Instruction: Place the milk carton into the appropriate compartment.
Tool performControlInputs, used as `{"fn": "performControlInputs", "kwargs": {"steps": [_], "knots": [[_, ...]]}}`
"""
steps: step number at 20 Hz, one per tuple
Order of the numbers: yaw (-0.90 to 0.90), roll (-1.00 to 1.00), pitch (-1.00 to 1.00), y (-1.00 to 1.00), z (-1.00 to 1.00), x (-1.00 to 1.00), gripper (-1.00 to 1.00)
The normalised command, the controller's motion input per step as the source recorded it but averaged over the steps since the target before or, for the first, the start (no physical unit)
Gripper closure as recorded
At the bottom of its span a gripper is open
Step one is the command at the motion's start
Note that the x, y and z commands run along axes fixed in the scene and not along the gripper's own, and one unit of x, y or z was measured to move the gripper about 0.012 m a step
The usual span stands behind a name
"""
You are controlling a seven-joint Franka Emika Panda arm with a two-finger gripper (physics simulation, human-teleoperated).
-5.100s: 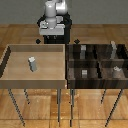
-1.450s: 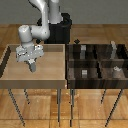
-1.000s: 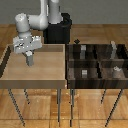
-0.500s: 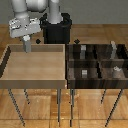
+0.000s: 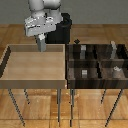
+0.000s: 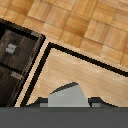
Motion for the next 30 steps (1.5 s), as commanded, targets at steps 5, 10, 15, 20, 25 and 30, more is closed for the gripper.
{"fn": "performControlInputs", "kwargs": {"steps": [5,10,15,20,25,30], "knots": [[0.0,0.0,0.0,1.0,0.0,0.0,1.0],[0.0,0.0,0.0,1.0,0.0,0.0,1.0],[0.0,0.0,0.0,1.0,0.0,0.0,1.0],[0.0,0.0,0.0,0.4,0.0,-0.4,1.0],[0.0,0.0,0.0,0.0,0.0,-1.0,1.0],[0.0,0.0,0.0,0.2,0.0,-0.4,1.0]]}}
